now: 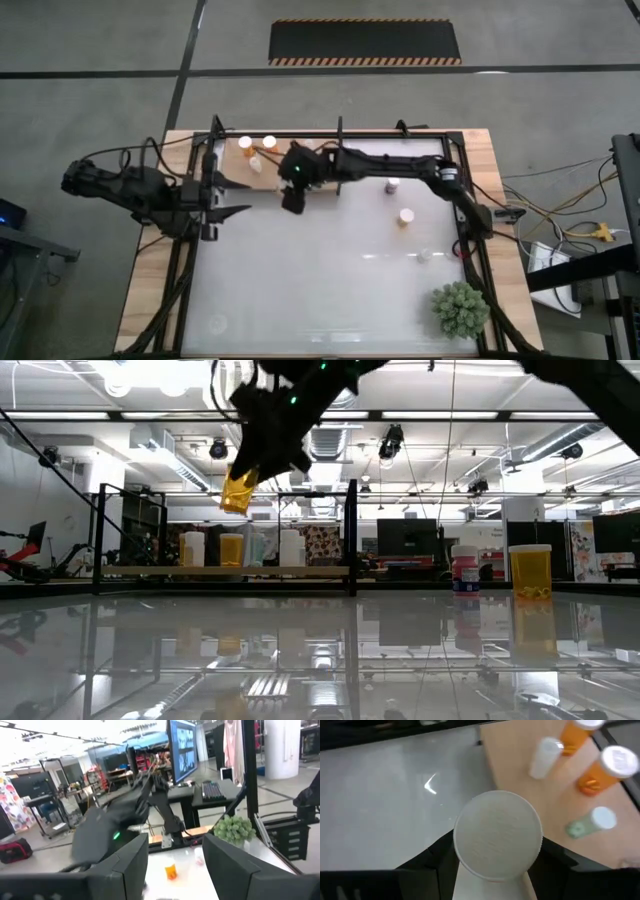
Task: Pick and place medicine bottles onto shelf by color
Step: Put the bottom large yellow pill bottle on the shelf
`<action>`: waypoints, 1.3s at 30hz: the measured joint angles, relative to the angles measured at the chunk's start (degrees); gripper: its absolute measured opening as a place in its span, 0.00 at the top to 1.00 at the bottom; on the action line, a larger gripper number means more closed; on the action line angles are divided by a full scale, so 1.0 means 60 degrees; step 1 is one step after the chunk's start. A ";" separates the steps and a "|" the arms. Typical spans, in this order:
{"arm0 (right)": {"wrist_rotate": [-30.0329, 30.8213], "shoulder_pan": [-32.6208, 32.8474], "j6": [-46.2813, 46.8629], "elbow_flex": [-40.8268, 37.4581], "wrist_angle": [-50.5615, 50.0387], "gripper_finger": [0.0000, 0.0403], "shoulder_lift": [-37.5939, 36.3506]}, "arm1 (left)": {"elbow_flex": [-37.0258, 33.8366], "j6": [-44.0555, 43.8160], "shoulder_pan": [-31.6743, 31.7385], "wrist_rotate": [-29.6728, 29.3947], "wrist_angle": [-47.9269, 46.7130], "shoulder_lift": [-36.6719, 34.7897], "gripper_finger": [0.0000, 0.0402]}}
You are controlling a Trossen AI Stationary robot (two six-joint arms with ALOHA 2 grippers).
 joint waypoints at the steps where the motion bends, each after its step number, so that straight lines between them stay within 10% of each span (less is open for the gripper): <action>1: 0.0000 -0.0109 0.0003 0.0259 -0.0020 0.54 0.0188 | 0.0000 0.0005 0.0000 0.0000 -0.0007 -0.0066 0.57; 9: -0.0030 -0.0759 -0.0338 0.2951 -0.1116 0.54 0.2037 | -0.0057 0.0014 0.0000 0.0000 -0.0018 -0.0271 0.57; 39: -0.0663 -0.1253 -0.0576 0.1850 -0.1009 0.52 0.2212 | -0.0098 0.0258 0.0000 0.0000 -0.0051 -0.0253 0.57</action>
